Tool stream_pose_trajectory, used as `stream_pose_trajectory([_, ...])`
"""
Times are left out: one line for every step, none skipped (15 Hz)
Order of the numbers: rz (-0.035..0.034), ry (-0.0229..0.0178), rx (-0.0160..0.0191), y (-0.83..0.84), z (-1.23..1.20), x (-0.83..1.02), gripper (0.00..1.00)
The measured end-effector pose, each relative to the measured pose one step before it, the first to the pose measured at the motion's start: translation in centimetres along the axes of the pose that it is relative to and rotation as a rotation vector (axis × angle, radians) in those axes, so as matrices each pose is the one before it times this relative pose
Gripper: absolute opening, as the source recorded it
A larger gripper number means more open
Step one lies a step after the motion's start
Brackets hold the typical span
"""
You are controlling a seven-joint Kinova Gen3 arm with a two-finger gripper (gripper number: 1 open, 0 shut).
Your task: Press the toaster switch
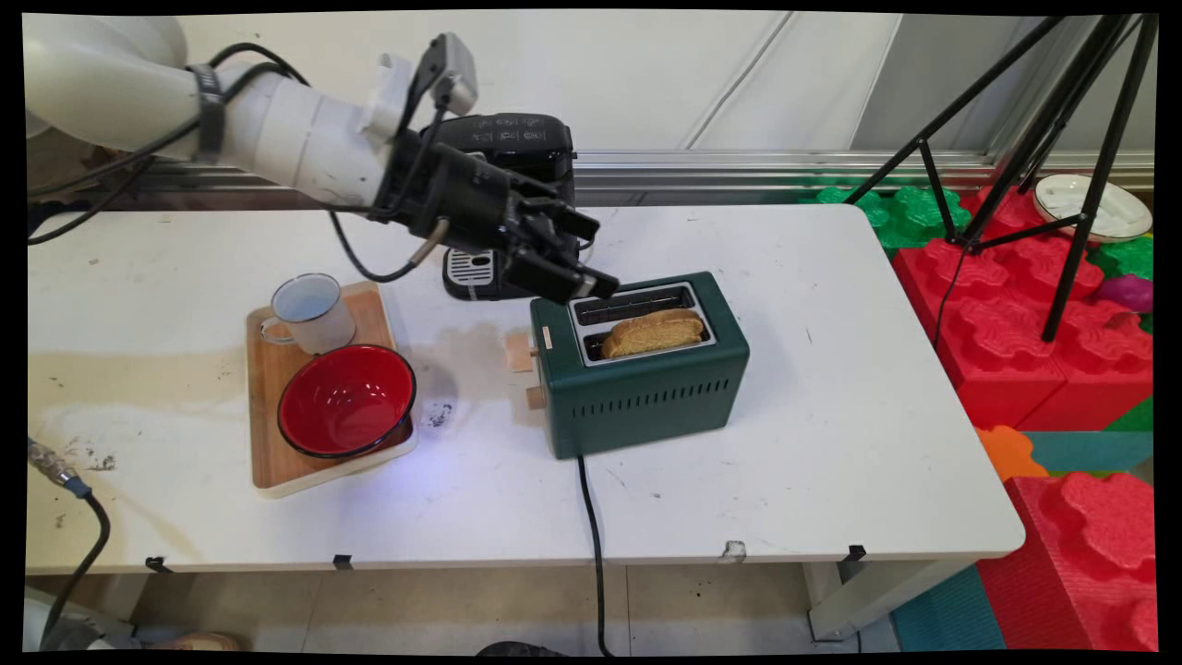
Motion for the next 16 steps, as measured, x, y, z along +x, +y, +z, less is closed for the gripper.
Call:
stream_pose_trajectory([0.00216,-0.00257,0.00011,0.035,-0.316,-0.11,1.0])
stream_pose_trajectory([0.00331,-0.00439,-0.00058,0.058,-0.466,-0.169,1.0])
stream_pose_trajectory([0.00379,-0.00541,-0.00093,0.096,-0.557,-0.227,1.0])
stream_pose_trajectory([0.00251,-0.00326,-0.00103,0.058,-0.296,-0.12,1.0])
stream_pose_trajectory([0.00427,-0.00592,-0.00232,0.099,-0.449,-0.222,1.0])
stream_pose_trajectory([0.00508,-0.00921,-0.00301,0.132,-0.518,-0.344,1.0])
stream_pose_trajectory([0.00513,-0.01021,-0.0031,0.141,-0.488,-0.385,1.0])
stream_pose_trajectory([0.00462,-0.00978,-0.00218,0.137,-0.493,-0.426,1.0])
stream_pose_trajectory([0.00393,-0.00866,-0.00166,0.101,-0.39,-0.368,1.0])
stream_pose_trajectory([0.00451,-0.0111,-0.0011,0.098,-0.431,-0.474,1.0])
stream_pose_trajectory([0.00382,-0.0098,-0.00082,0.063,-0.292,-0.403,1.0])
stream_pose_trajectory([0.00395,-0.01071,-0.00022,0.079,-0.336,-0.463,1.0])
stream_pose_trajectory([0.00356,-0.00953,0.0,0.095,-0.303,-0.459,1.0])
stream_pose_trajectory([0.0032,-0.00756,-0.00081,0.036,-0.179,-0.357,1.0])
stream_pose_trajectory([0.00382,-0.00881,-0.00047,0.023,-0.16,-0.414,1.0])
stream_pose_trajectory([0.00358,-0.00798,-0.0001,0.01,-0.133,-0.38,1.0])
